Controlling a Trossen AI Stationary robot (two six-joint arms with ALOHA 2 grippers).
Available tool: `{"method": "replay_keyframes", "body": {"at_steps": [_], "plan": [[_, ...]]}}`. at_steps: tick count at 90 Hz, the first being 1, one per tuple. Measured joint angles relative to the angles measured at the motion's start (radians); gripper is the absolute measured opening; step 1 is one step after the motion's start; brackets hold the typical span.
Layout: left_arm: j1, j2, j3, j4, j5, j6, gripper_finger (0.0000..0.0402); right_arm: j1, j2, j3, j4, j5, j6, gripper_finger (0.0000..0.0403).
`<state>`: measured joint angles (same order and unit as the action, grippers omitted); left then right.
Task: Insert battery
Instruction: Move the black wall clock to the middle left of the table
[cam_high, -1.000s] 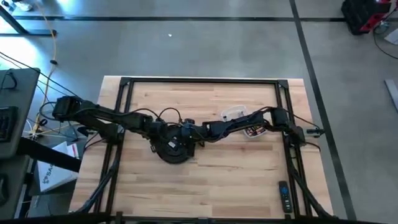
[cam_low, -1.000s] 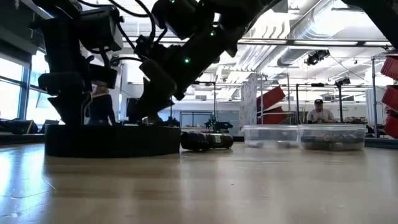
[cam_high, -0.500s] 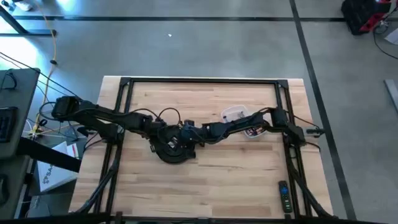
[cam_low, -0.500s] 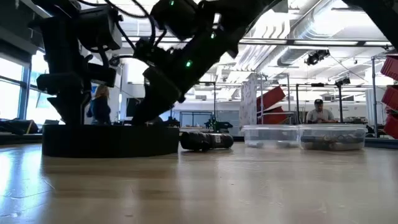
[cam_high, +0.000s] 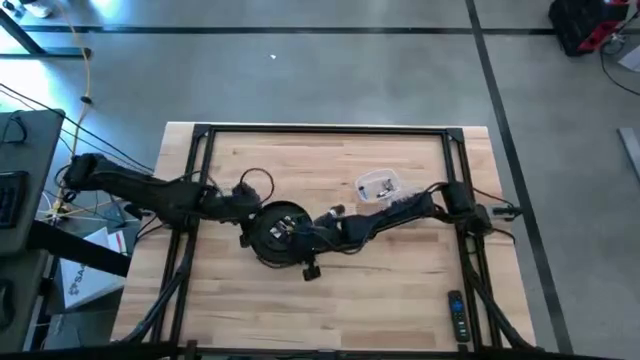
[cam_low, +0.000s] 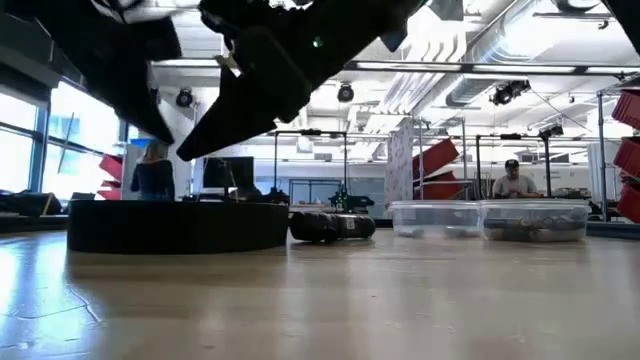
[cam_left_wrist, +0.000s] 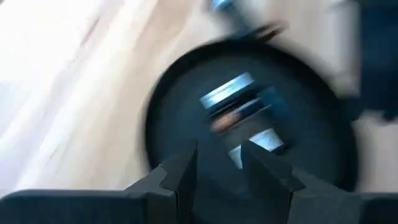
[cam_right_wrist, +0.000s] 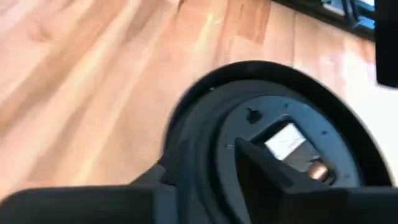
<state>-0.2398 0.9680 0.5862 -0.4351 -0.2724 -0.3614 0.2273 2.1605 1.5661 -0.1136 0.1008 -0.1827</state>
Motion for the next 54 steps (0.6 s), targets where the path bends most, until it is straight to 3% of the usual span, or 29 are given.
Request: {"method": "replay_keyframes", "body": {"at_steps": [15,29,54], "plan": [[-0.202,0.003,-0.068,0.193,0.027,0.083,0.0106,0.063,0.0,0.0,0.005,0.006,0.095,0.0151],[-0.341,0.052,-0.141,0.363,0.004,0.087,0.0105,0.134,0.0,0.0,0.016,0.117,0.137,0.0158],[-0.404,0.258,-0.184,0.577,-0.123,0.135,0.0091,0.208,0.0,0.002,0.091,0.185,0.186,0.0156]]}}
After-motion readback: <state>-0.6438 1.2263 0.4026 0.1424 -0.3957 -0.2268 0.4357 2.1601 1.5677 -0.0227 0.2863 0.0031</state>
